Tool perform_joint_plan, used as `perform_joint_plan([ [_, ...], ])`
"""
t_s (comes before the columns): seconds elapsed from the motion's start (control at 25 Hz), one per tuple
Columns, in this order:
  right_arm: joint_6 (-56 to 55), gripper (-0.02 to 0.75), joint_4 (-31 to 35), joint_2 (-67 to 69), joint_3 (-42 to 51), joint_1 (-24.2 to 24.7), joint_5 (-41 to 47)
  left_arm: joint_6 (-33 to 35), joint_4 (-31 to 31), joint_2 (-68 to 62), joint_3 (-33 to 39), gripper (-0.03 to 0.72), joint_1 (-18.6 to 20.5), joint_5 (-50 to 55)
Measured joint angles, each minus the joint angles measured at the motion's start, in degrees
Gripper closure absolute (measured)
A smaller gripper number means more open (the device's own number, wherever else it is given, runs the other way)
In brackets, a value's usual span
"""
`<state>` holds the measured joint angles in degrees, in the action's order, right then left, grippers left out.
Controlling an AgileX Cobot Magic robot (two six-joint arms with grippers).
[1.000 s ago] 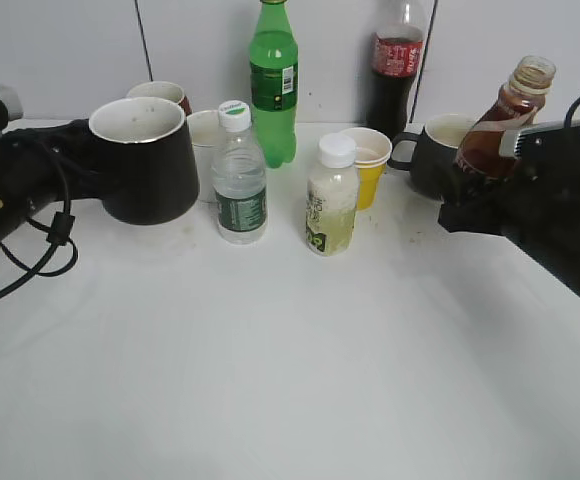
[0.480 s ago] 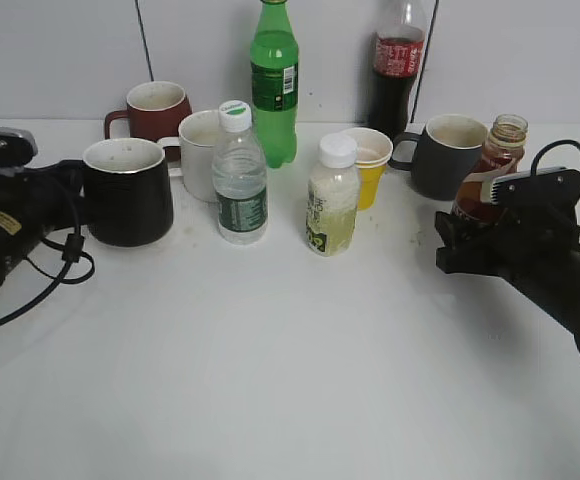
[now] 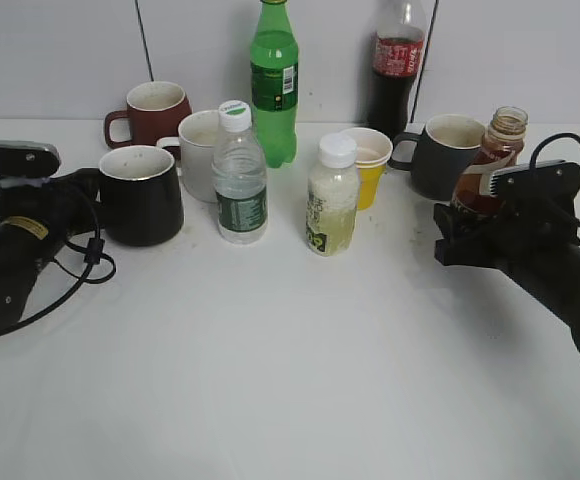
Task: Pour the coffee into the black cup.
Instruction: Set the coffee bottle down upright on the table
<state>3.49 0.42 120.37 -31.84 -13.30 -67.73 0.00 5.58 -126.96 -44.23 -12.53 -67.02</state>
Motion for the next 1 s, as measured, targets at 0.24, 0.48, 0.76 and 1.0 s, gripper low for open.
perform_joint_plan([
  [0.24,0.0,0.233,-0.42,0.04,0.0,0.0,0.0,-0.57,0.76,-1.09,-0.32,0.637,-0.28,-1.51],
  [0.48,0.05,0.233,-0.42,0.04,0.0,0.0,0.0,-0.57,1.5,-1.09,1.48,0.537,-1.86,-1.46],
  [0.76,0.05,0.233,-0.42,0.12,-0.29,0.0,0.0,-0.61,2.48,1.98,5.24,0.43,-3.13,-1.07],
  [1.0,0.05,0.233,-0.42,2.86,-3.74,0.0,-0.4,-0.61,3.44,4.32,9.17,0.426,-3.59,-1.66],
])
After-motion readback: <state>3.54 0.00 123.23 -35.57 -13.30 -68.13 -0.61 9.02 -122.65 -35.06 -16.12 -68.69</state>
